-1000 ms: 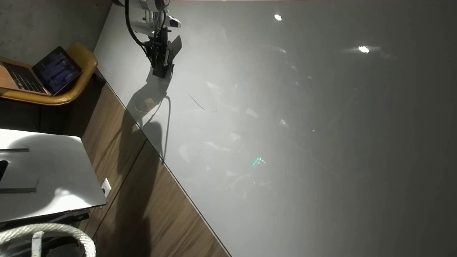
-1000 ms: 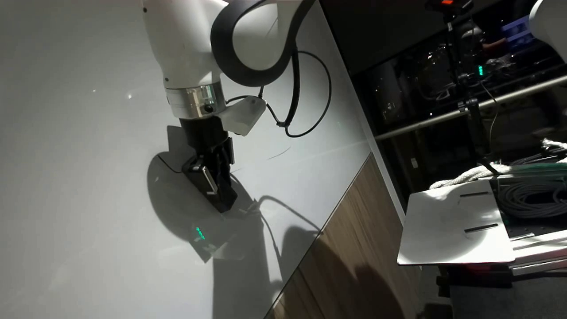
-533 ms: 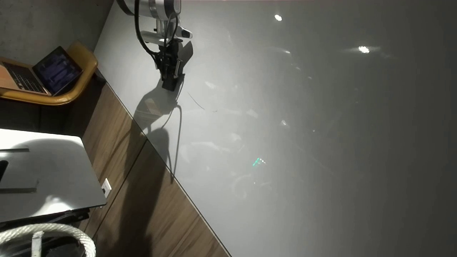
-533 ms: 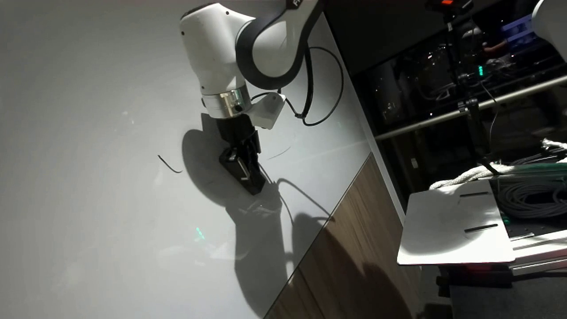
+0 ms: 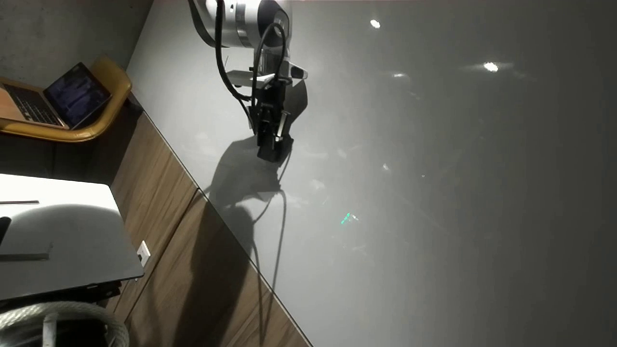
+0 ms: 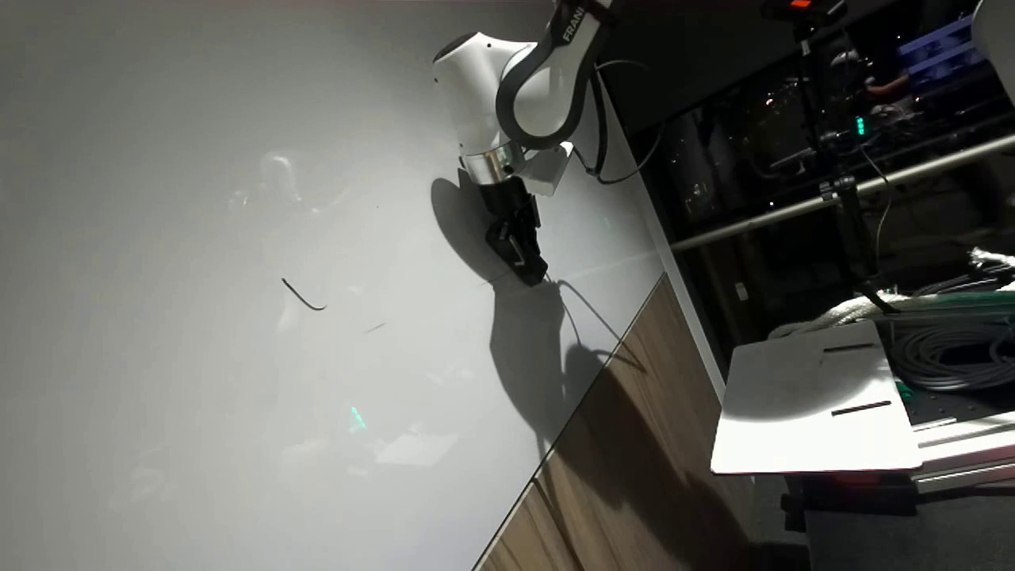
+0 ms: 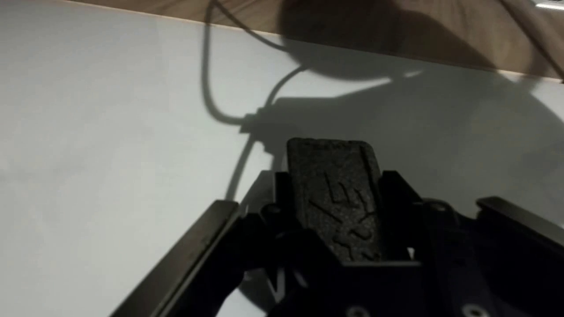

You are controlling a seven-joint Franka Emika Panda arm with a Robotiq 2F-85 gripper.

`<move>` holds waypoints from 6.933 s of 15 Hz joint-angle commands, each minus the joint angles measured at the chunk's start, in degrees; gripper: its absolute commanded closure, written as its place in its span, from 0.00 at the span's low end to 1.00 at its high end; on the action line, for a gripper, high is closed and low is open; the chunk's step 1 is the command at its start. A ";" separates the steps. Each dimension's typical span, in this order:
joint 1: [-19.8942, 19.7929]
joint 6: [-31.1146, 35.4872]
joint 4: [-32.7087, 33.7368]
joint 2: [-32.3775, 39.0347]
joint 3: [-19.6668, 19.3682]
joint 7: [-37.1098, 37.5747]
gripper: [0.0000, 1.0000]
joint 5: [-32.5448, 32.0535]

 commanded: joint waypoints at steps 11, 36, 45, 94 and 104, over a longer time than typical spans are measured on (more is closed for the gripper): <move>-3.27 3.20 0.49 -0.58 -0.15 -0.60 0.71 0.56; 23.52 -22.78 45.97 23.99 8.97 -0.22 0.71 -1.91; 28.41 -30.56 60.81 30.93 8.46 -0.88 0.71 -1.00; -4.46 4.82 1.74 -0.79 -3.84 6.99 0.71 -2.37; -3.26 3.15 4.80 1.91 -0.82 8.40 0.71 -2.06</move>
